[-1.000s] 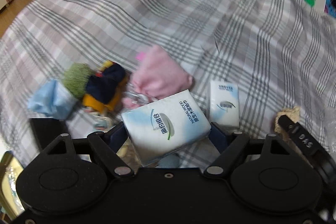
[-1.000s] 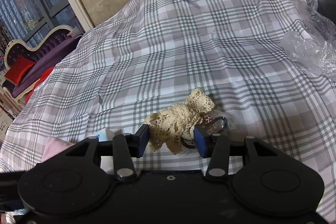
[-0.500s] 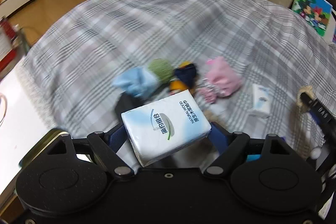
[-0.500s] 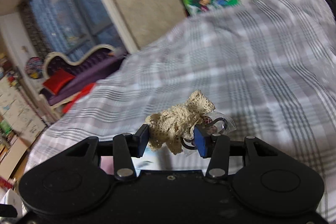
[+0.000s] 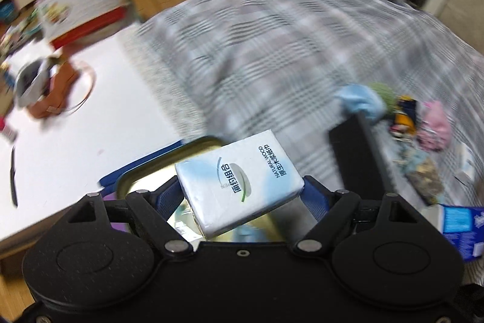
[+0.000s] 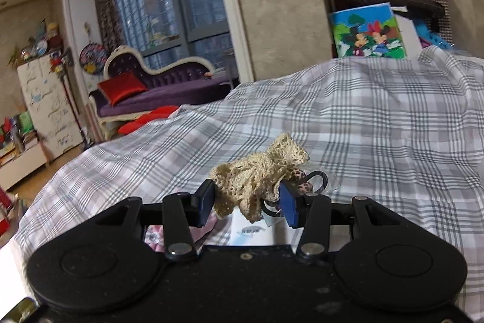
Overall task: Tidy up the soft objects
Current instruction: 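Carry the lace cloth and tissue pack to the gold tray and release both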
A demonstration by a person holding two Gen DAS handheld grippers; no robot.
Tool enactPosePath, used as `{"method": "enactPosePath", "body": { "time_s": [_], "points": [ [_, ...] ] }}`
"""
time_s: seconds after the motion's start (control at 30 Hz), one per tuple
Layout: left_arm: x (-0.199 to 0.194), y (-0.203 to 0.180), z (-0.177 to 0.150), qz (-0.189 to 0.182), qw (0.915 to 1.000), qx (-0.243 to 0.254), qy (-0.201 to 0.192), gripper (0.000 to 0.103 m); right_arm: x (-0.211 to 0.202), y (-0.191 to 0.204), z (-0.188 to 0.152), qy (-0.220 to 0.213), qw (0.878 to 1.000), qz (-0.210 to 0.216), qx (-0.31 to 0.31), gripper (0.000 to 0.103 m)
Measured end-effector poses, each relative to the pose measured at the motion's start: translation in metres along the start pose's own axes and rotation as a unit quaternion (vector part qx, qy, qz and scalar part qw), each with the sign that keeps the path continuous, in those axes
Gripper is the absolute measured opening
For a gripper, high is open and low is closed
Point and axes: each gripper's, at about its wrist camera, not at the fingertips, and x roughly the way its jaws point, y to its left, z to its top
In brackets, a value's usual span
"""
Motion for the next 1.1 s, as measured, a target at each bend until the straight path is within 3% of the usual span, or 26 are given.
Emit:
{"method": "enactPosePath", "body": {
  "time_s": [0.2,0.37,0.47,0.67,0.9,1.1],
  "points": [
    [0.029,0.04,-0.004,0.013,0.9986,-0.045,0.023,0.079,-0.033,0.013,0.021,0.042,0.997,0.063,-0.003,0.045],
    [0.047,0.059,-0.004,0.023,0.9968,-0.063,0.045,0.079,-0.064,0.049,0.033,0.113,0.983,0.141,-0.029,0.045],
    [0.053,0.068,-0.006,0.021,0.9958,-0.069,0.057,0.079,-0.077,0.083,0.026,0.167,0.966,0.187,-0.061,0.045],
    [0.06,0.086,-0.009,0.008,0.9927,-0.096,0.072,0.079,-0.088,0.155,-0.024,0.267,0.917,0.277,-0.109,0.045],
    [0.065,0.086,-0.01,0.033,0.992,-0.098,0.072,0.079,-0.093,0.214,-0.09,0.336,0.883,0.282,-0.166,0.045],
    [0.068,0.086,-0.011,0.038,0.9909,-0.104,0.076,0.08,-0.107,0.235,-0.113,0.35,0.873,0.277,-0.196,0.045]
  ]
}}
